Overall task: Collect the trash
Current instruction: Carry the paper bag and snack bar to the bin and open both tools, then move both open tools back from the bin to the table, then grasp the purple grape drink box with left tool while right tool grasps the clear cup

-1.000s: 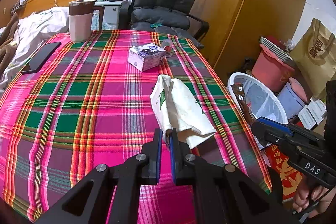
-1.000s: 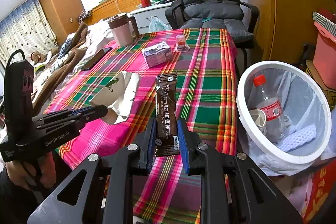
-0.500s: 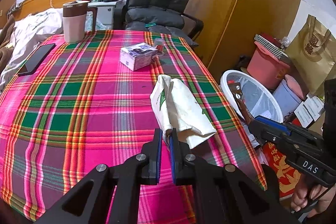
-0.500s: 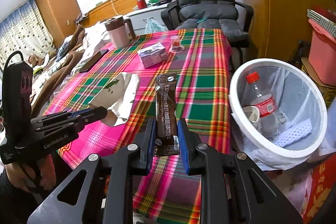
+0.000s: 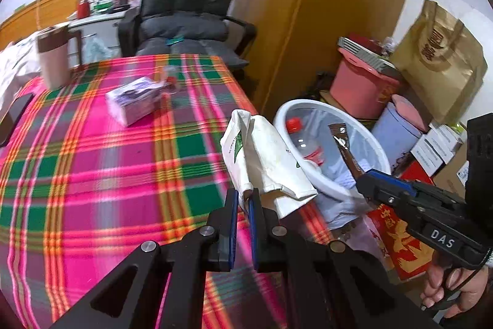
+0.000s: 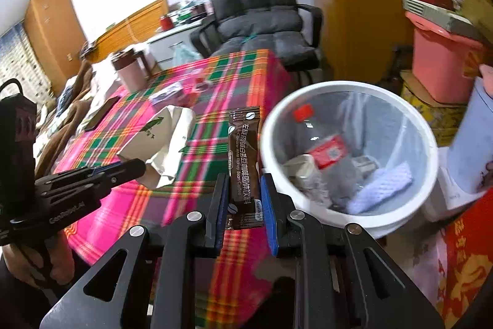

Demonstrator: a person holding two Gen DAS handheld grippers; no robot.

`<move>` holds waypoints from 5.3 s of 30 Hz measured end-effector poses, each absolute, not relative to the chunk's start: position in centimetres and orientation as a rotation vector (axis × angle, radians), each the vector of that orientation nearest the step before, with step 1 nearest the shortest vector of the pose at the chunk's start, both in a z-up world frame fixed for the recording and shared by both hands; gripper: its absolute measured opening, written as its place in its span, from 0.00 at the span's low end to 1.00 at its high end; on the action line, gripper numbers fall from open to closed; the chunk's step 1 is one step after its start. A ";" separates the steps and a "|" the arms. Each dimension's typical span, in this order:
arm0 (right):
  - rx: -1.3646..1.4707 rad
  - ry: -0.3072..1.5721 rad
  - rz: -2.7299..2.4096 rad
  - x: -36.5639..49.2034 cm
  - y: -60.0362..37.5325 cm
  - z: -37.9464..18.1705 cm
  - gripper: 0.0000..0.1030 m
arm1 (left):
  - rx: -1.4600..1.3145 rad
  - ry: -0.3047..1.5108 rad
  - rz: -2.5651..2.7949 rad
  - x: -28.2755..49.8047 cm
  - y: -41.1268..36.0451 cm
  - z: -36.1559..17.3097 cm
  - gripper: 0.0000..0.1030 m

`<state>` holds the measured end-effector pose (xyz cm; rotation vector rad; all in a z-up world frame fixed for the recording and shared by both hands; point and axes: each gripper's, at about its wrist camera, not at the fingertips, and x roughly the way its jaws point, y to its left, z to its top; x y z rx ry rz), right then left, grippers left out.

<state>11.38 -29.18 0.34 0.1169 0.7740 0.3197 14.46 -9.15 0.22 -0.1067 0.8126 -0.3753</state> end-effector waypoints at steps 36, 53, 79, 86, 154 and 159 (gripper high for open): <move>0.164 0.838 0.129 16.5 -36.8 -2.1 0.24 | -0.029 0.887 -0.533 23.1 -20.3 -2.1 0.07; 0.168 0.810 0.111 15.9 -37.1 -1.7 0.40 | -0.043 0.880 -0.526 23.4 -20.0 -2.0 0.21; 0.125 0.738 0.275 12.2 -30.1 1.2 0.53 | -0.137 0.806 -0.428 16.5 -10.2 0.8 0.21; 0.083 0.726 0.304 11.7 -27.9 1.5 0.53 | -0.141 0.794 -0.390 15.1 -7.9 0.9 0.21; 0.057 0.808 0.474 21.7 -20.7 1.4 0.54 | 0.163 0.832 -0.374 33.9 0.4 -4.5 0.64; 0.049 0.807 0.465 21.8 -20.5 1.8 0.54 | 0.088 0.836 -0.312 33.1 1.4 -4.4 0.62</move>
